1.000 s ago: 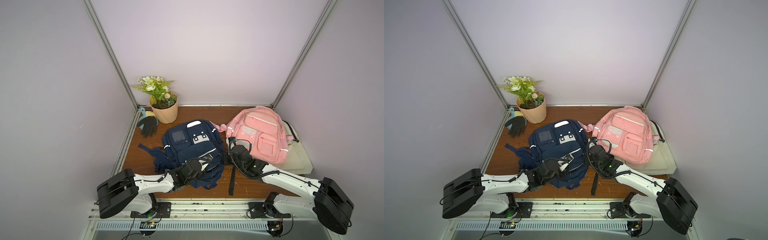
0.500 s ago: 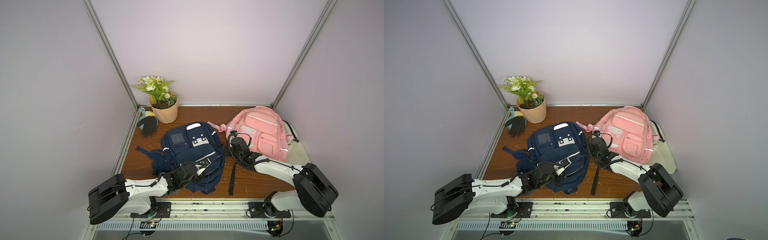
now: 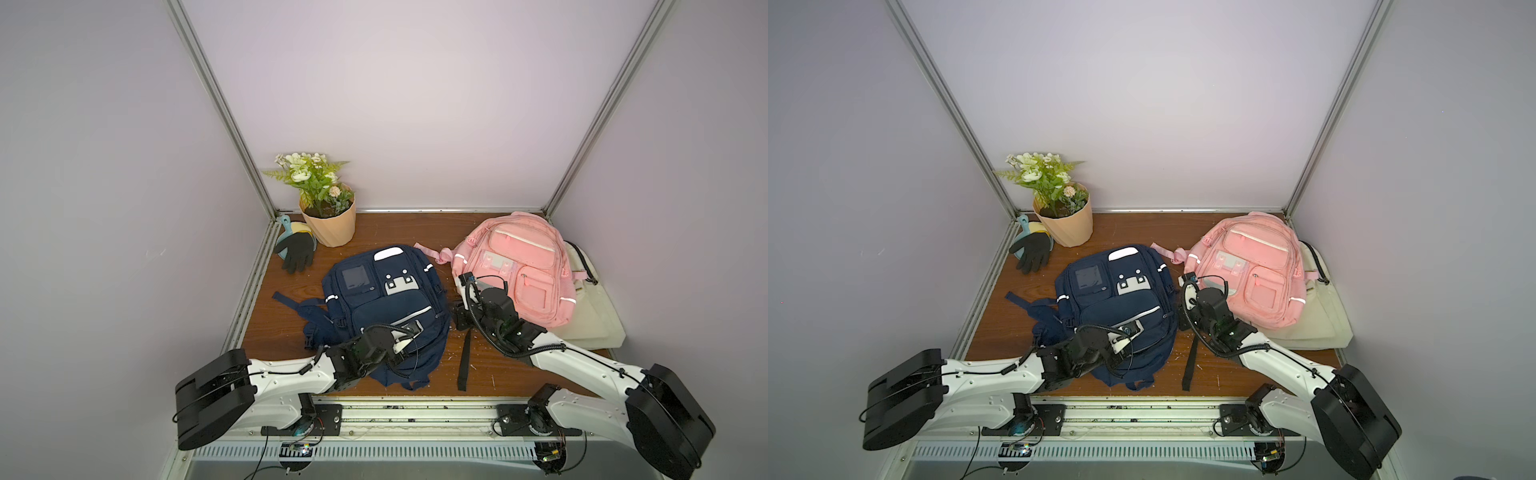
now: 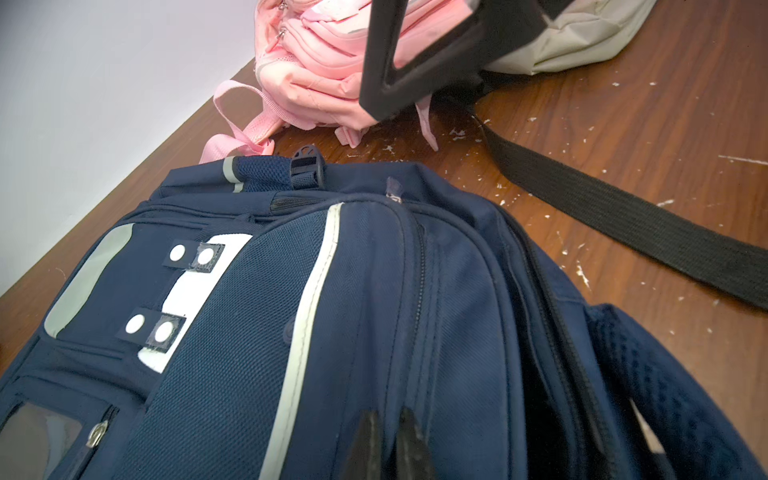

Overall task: Zip up the backpack
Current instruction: Zip the zipper on the backpack.

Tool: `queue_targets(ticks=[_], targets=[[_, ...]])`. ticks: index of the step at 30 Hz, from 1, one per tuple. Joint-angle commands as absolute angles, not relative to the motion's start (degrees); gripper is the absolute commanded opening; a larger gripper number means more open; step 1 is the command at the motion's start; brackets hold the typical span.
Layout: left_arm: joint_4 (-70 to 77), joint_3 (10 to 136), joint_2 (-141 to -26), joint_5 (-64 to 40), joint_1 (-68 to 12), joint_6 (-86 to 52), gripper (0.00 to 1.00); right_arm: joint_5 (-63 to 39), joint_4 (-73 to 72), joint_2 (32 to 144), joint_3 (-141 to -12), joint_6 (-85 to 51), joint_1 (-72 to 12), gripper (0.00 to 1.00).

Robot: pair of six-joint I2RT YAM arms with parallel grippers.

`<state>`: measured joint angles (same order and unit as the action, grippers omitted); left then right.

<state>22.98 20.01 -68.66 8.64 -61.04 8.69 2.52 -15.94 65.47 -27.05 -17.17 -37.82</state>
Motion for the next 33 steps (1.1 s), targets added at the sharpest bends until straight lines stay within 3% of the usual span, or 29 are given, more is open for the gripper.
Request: queue_targets(ticks=[1, 10, 16, 33], targets=[[24.8, 18.7, -67.3, 3.0, -61.7, 14.2, 0.01, -3.8, -16.0, 65.6, -27.1, -12.0, -38.1, 0.31], [29.7, 10.1, -57.1, -6.1, -56.8, 25.4, 0.00, -9.9, -25.1, 59.7, -20.5, -7.0, -38.9, 0.33], [30.0, 10.6, -57.5, -9.9, -53.9, 27.5, 0.00, -12.7, -27.0, 59.7, -18.5, -5.5, -41.5, 0.33], [32.5, 10.7, -59.4, -14.9, -49.1, 29.0, 0.00, -7.0, -30.9, 67.6, -17.7, -1.4, -45.2, 0.33]])
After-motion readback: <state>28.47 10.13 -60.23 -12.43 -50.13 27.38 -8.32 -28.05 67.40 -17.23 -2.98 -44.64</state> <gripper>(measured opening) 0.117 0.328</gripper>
